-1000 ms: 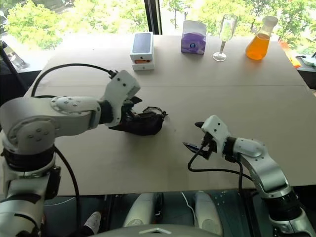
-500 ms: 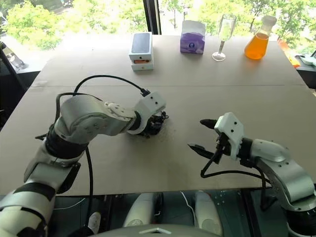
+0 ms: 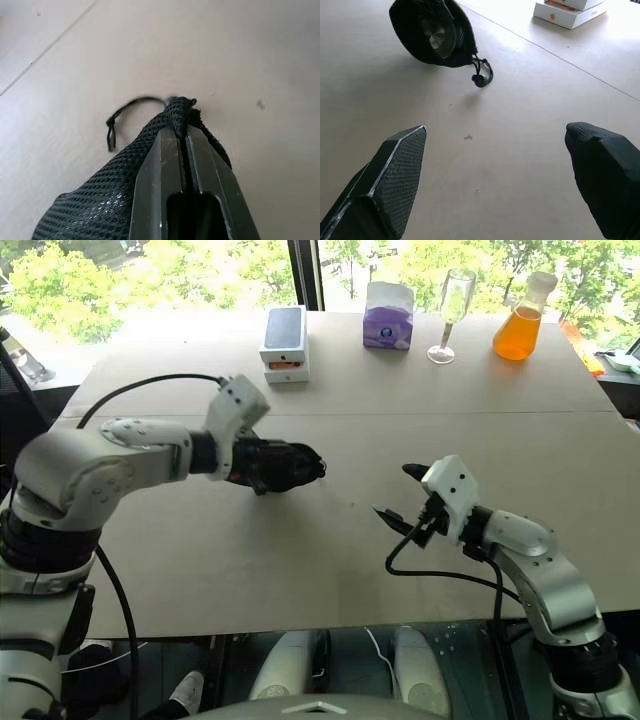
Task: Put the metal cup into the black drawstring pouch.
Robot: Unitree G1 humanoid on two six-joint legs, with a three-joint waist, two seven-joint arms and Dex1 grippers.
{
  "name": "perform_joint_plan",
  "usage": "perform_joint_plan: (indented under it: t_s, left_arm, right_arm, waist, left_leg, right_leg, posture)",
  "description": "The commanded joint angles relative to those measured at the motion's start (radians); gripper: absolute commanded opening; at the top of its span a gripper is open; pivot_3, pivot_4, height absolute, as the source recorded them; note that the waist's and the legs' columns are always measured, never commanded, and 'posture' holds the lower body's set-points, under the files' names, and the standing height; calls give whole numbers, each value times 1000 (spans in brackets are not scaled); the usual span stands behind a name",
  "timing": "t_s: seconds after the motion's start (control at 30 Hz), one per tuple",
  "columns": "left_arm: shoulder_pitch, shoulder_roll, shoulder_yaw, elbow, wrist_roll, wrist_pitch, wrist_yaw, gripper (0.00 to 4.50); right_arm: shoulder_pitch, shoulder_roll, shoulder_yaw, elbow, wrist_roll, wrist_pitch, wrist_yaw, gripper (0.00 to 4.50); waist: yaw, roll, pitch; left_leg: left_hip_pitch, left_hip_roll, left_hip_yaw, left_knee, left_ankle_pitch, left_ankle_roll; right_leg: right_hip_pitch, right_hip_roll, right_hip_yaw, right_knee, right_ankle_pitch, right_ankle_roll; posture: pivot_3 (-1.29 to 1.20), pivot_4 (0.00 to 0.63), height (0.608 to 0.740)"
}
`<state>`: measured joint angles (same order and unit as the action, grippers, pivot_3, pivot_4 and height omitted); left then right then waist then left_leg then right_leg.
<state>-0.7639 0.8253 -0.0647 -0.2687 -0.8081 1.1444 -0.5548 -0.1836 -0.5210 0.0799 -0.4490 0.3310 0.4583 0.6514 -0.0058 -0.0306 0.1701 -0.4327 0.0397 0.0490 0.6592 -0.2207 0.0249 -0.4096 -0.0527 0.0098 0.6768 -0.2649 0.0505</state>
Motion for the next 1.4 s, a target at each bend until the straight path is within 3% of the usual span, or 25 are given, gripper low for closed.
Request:
perform_joint_plan:
  t_s: [0.03, 0.2, 0.4, 0.7, 1.13, 1.4]
  left_arm:
    - [-4, -7, 191, 36, -87, -76, -110, 20]
    - [49, 81, 195, 46, -44, -109, -235, 20]
    - [43, 119, 192, 70, -15, -114, -300, 20]
    - [29, 191, 138, 107, 108, -196, -401, 20]
    - [-27, 181, 100, 171, 206, -249, -464, 20]
    - [-48, 160, 89, 194, 232, -257, -488, 20]
  right_arm:
    - [-49, 36, 41, 35, -79, -75, -45, 4500]
    - [-195, 171, 128, 203, -248, -163, -188, 4500]
    - [-256, 286, 120, 237, -236, -166, -225, 4500]
    - [-218, 279, 176, 205, -218, -140, -128, 4500]
    - [-212, 313, 167, 147, -97, -5, -83, 4500]
    - [-300, 419, 218, 295, -116, 31, -112, 4500]
  waist:
    - [0, 0, 0]
    - [-13, 0, 0]
    - [-5, 0, 0]
    - [-7, 0, 0]
    - [-8, 0, 0]
    - [-11, 0, 0]
  left_leg:
    - [-1, 0, 0, 1, 0, 0]
    - [1, 0, 1, 0, 0, 0]
    - [-1, 1, 0, 0, 1, -1]
    - [0, 1, 1, 0, -1, 2]
    - [0, 1, 1, 0, -1, 2]
    - [0, 1, 1, 0, -2, 3]
  right_leg:
    - [0, 0, 0, 0, 0, 0]
    - [0, 1, 2, 1, 0, 0]
    - [-1, 1, 1, 1, 0, 0]
    - [-1, 1, 1, 1, 0, 0]
    - [-1, 1, 1, 1, 0, 0]
    - [-2, 2, 2, 2, 0, 0]
  posture:
    - [0, 150, 740]
    - [0, 150, 740]
    - [0, 150, 740]
    - [0, 150, 740]
    - [0, 150, 740]
    - [0, 150, 740]
